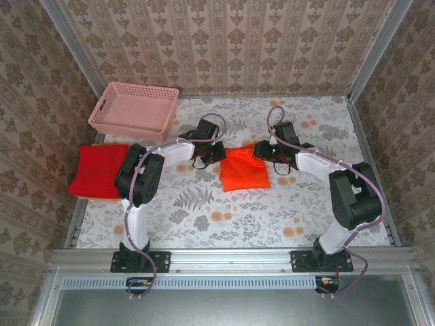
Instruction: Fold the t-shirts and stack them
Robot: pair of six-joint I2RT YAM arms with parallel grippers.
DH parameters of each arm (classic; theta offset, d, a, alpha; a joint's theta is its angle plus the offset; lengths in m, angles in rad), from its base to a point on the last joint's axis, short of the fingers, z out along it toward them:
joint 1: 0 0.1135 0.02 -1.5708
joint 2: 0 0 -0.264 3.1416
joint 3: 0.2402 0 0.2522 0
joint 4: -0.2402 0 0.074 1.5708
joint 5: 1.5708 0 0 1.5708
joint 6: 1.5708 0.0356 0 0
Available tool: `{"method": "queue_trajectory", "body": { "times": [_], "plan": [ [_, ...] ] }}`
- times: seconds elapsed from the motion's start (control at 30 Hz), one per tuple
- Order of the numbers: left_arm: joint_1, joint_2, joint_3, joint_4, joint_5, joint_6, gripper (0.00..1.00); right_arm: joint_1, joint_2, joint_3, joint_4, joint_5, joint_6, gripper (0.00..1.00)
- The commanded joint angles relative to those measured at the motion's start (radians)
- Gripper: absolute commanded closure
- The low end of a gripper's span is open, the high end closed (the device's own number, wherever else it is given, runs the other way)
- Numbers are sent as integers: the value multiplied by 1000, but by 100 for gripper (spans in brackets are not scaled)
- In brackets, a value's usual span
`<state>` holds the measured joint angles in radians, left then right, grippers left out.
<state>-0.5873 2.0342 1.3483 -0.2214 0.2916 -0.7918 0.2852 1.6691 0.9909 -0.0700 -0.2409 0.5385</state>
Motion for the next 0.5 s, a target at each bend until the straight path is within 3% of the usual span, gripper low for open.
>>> {"method": "queue_trajectory", "body": {
  "times": [0.0,0.07,0.17,0.33,0.47],
  "plan": [
    [2,27,25,-27,20,3,90,4,31,8,36,-38,28,62],
    [2,29,25,-29,25,6,90,3,67,36,23,-40,30,64],
    [2,30,26,-29,27,14,90,2,104,69,6,-12,28,83],
    [3,26,23,-36,25,27,92,-4,124,120,-34,55,4,97],
    [6,25,15,-36,23,29,93,-19,110,126,-36,104,15,100]
  ]
}}
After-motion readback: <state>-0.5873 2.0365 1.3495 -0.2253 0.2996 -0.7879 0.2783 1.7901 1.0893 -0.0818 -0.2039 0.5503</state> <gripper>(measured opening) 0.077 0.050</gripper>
